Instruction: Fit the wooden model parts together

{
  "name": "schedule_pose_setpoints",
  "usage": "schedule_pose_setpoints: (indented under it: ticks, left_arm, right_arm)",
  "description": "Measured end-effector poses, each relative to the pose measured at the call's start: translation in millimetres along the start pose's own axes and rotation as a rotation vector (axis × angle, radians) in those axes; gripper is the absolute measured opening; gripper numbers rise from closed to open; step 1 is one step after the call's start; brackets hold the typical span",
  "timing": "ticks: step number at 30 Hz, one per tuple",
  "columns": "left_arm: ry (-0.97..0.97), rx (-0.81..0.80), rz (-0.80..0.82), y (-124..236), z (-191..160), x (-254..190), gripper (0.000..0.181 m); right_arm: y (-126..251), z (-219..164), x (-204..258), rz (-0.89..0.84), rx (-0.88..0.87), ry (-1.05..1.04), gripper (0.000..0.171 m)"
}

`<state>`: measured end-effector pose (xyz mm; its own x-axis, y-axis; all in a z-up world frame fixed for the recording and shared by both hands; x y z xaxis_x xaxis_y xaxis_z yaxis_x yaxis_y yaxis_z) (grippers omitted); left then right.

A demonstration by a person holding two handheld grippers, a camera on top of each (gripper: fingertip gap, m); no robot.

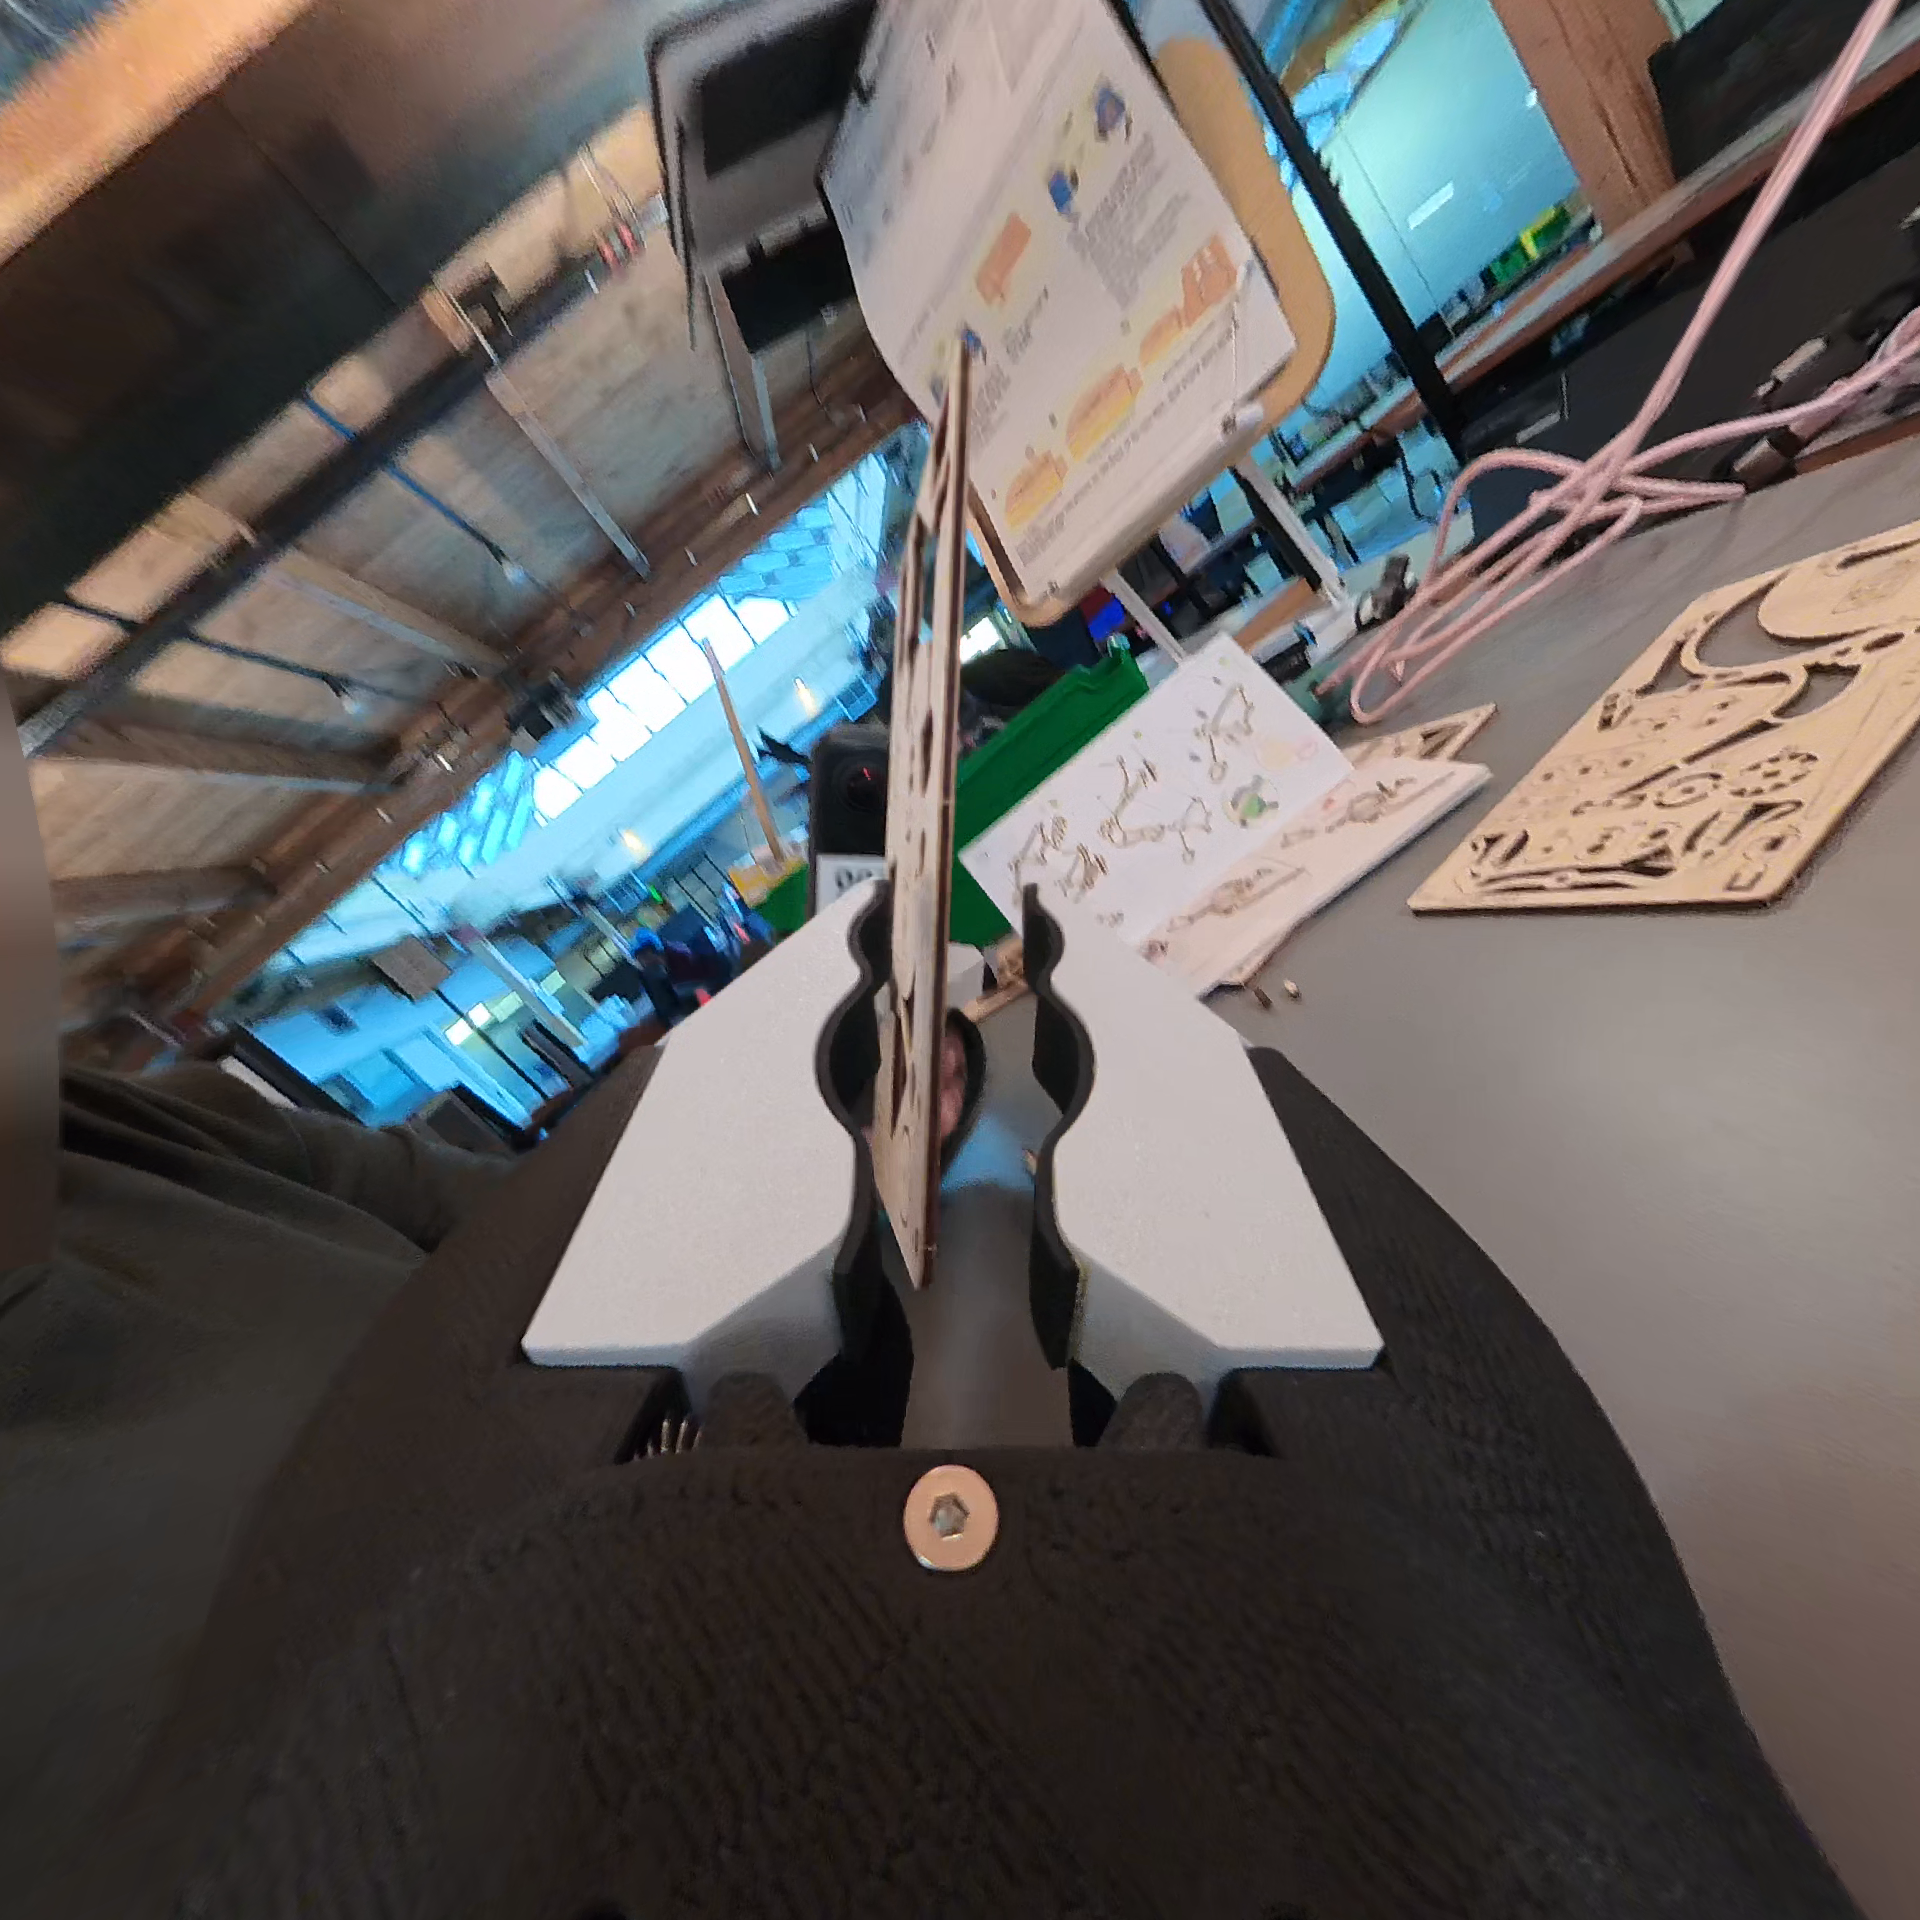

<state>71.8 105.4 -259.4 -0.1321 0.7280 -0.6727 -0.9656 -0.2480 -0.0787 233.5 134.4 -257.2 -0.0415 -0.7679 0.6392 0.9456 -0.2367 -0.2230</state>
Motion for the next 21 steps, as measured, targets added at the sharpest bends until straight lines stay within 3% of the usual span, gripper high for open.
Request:
schedule_pose_setpoints:
  ticks: [5, 11, 21]
  left_arm:
    - [-0.038, 0.032, 0.026, -2.3, -2.3, -1.0, 0.000]
    - [-0.056, 0.065, 0.040, -3.9, -4.7, -1.7, 0.000]
    - [-0.126, 0.036, 0.052, -5.8, -5.3, -5.1, 0.005]
  right_arm:
    - [-4.3, -5.9, 5.8, -0.013, 0.119, 0.073, 0.009]
    - [-5.9, -7.1, 8.7, -0.021, 0.167, 0.114, 0.014]
    - [-6.6, -7.0, 8.3, 0.034, 0.117, 0.008, 0.004]
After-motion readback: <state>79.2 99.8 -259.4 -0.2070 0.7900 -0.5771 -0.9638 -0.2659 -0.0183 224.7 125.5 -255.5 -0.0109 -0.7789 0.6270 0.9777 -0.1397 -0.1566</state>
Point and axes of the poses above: each gripper's, where its closed fingertips meet, y back along the fingers, z out of its top, x = y × z across the jaws, the point moved 8 cm from there along y, back along the fingers, and after that the axes turned 1 degree about -y, right-handed, at the moved point
